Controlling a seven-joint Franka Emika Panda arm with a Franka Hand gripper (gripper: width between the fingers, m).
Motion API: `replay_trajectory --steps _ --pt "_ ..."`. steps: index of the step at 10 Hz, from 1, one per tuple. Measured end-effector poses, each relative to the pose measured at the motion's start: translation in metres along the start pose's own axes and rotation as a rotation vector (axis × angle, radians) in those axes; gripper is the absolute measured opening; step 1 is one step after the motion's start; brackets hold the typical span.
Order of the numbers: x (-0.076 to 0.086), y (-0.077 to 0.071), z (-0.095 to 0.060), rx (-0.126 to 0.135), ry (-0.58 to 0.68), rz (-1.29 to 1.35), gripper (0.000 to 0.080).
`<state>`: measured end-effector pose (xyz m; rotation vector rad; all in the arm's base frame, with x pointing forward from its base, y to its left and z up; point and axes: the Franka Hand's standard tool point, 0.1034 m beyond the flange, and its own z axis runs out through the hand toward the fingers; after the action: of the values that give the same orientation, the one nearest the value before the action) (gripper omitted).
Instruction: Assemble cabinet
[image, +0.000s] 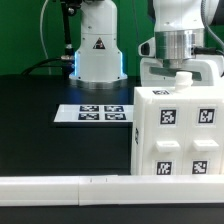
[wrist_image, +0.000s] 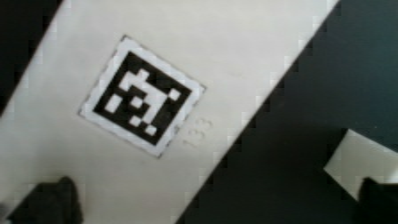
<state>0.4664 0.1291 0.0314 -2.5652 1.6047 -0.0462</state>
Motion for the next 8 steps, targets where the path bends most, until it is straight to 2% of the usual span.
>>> replay_trajectory --steps 1,2,3,5,8 --pt "0.0000 0.0000 0.0000 0.000 0.000 0.000 0.0501" --pt "0.0000 0.0000 0.0000 0.000 0.000 0.000 0.0501" --pt "0.0000 0.0000 0.0000 0.000 0.000 -0.001 0.0322" --pt "-0.0001 0.0000 0.0001 0.000 0.000 -0.001 0.0043" --pt "-0.0001 0.0001 0.0001 0.000 0.000 -0.001 0.0002"
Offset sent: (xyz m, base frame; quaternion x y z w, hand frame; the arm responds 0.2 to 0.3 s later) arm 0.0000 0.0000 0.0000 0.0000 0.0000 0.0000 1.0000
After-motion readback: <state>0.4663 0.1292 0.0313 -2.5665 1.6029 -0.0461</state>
